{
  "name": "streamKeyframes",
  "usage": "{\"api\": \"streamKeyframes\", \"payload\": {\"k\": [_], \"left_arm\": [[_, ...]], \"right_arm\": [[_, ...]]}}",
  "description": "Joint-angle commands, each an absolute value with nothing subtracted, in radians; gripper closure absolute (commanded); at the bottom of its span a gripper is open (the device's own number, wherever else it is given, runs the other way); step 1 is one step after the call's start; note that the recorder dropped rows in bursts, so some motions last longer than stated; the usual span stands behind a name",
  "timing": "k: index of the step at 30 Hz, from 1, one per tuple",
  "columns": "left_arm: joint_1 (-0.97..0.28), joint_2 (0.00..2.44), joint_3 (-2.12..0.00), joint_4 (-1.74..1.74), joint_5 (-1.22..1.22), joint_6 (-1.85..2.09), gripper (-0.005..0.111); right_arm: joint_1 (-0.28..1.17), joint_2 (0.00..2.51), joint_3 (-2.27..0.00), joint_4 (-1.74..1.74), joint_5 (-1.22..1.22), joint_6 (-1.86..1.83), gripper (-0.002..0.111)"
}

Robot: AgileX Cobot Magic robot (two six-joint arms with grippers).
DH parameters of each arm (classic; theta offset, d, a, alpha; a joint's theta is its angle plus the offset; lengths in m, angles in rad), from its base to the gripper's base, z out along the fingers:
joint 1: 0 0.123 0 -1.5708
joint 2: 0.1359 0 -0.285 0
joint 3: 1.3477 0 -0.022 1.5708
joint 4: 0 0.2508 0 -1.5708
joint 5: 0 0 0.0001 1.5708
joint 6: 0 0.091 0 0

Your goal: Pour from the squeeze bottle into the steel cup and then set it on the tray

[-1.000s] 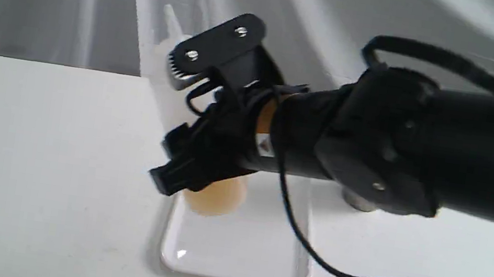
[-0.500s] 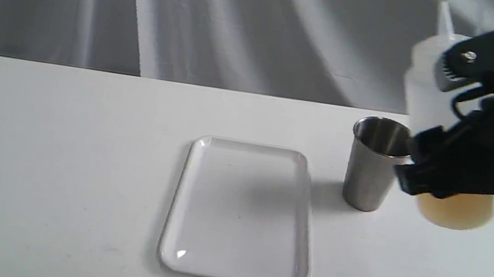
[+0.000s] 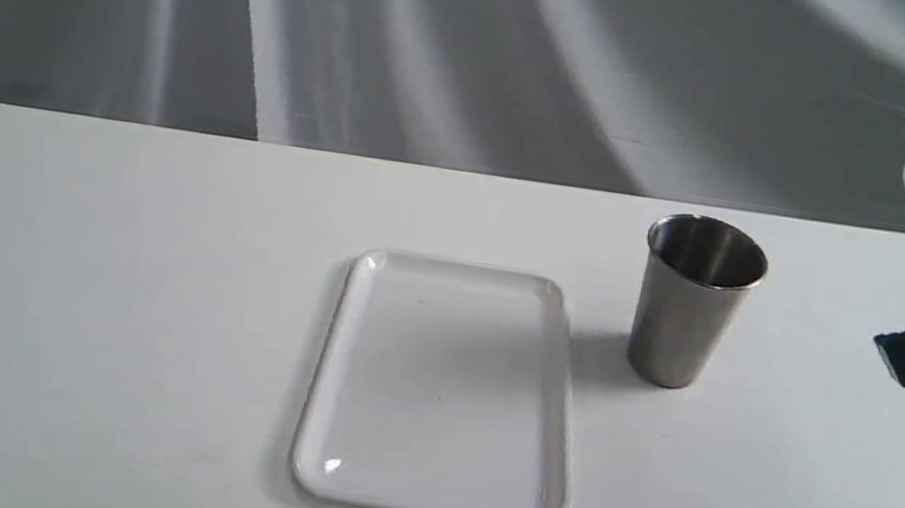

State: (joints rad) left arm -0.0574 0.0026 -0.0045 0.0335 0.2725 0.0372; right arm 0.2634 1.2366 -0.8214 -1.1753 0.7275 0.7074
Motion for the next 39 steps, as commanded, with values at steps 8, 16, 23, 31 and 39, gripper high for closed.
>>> {"api": "streamKeyframes", "payload": {"k": [8, 16, 23, 31, 39], "left_arm": [[-0.063, 0.0, 0.0, 0.033, 0.266, 0.034, 0.107], [-0.063, 0.0, 0.0, 0.033, 0.266, 0.035, 0.107], [-0.063, 0.0, 0.0, 0.033, 0.266, 0.032, 0.107], [-0.063, 0.0, 0.0, 0.033, 0.266, 0.032, 0.107], [-0.063, 0.0, 0.0, 0.033, 0.266, 0.034, 0.107]], "right_arm": [[0.218, 1.41, -0.966, -1.346, 0.832, 0.742, 0.085], [0.207, 1.573, -1.073, -1.451, 0.928, 0.74, 0.085], [0.18, 1.659, -1.096, -1.49, 0.958, 0.738, 0.085], [0.162, 1.726, -1.096, -1.587, 0.973, 0.733, 0.085], [0.183, 1.788, -1.096, -1.712, 0.973, 0.733, 0.085]]}}
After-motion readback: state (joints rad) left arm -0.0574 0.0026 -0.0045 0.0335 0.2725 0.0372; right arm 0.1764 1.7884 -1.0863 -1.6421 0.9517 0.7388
